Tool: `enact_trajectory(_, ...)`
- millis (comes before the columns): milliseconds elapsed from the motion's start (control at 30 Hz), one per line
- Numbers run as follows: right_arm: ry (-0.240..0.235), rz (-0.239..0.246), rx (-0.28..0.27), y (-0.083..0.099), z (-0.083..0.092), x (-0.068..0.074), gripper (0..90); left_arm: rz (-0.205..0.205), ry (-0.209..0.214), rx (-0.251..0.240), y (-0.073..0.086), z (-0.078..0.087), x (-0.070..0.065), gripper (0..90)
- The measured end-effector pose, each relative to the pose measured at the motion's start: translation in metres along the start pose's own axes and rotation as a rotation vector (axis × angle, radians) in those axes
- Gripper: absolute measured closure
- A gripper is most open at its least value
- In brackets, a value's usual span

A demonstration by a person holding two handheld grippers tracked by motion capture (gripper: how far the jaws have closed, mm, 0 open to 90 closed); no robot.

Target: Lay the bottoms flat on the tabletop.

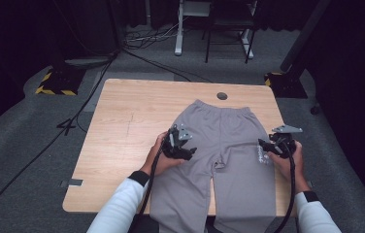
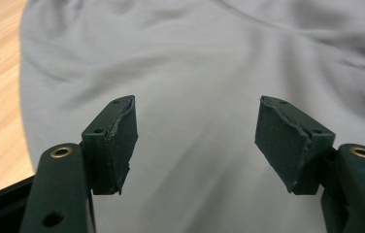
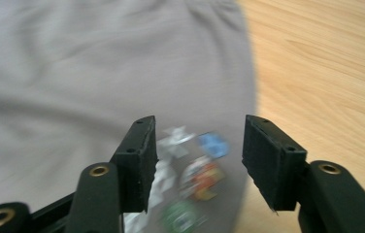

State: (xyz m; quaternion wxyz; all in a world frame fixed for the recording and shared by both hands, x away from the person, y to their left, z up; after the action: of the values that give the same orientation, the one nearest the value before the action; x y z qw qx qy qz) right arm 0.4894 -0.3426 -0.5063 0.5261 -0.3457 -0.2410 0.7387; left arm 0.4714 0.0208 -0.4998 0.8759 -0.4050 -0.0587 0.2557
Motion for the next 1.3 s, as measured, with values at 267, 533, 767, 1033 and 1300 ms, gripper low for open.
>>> enact_trajectory(267, -0.027, -0.042, 0.067, -0.014, -0.036, -0.004, 53.8, 0.068, -0.018, 0.054, -0.017, -0.038, 0.029, 33.7)
enact_trajectory(533, -0.074, -0.034, 0.059, -0.046, -0.064, 0.017, 53.6, 0.140, -0.041, 0.054, -0.022, -0.056, 0.054, 28.3)
enact_trajectory(767, -0.084, -0.001, 0.068, -0.082, -0.088, 0.054, 53.0, 0.253, -0.160, -0.003, -0.007, -0.037, 0.095, 28.4)
enact_trajectory(1033, 0.010, 0.138, 0.041, -0.119, -0.103, 0.111, 54.2, 0.338, -0.244, 0.009, 0.016, -0.002, 0.130, 28.3)
enact_trajectory(1300, -0.053, 0.153, 0.015, -0.123, -0.084, 0.126, 47.8, 0.260, -0.185, -0.025, 0.015, 0.025, 0.111, 26.3)
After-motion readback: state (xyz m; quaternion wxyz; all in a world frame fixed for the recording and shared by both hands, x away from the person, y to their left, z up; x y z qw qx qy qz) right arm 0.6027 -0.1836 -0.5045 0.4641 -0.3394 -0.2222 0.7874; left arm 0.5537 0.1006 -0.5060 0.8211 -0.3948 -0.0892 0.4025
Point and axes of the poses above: each handheld gripper's, and its own axes: z roughly backward along the jaws, y roughly out of its underside, x roughly to its left, the point moved 4 cm from there along -z, roughly forward along the jaws, and after that the axes turned 13 degrees about y, right-handed, at the moved point
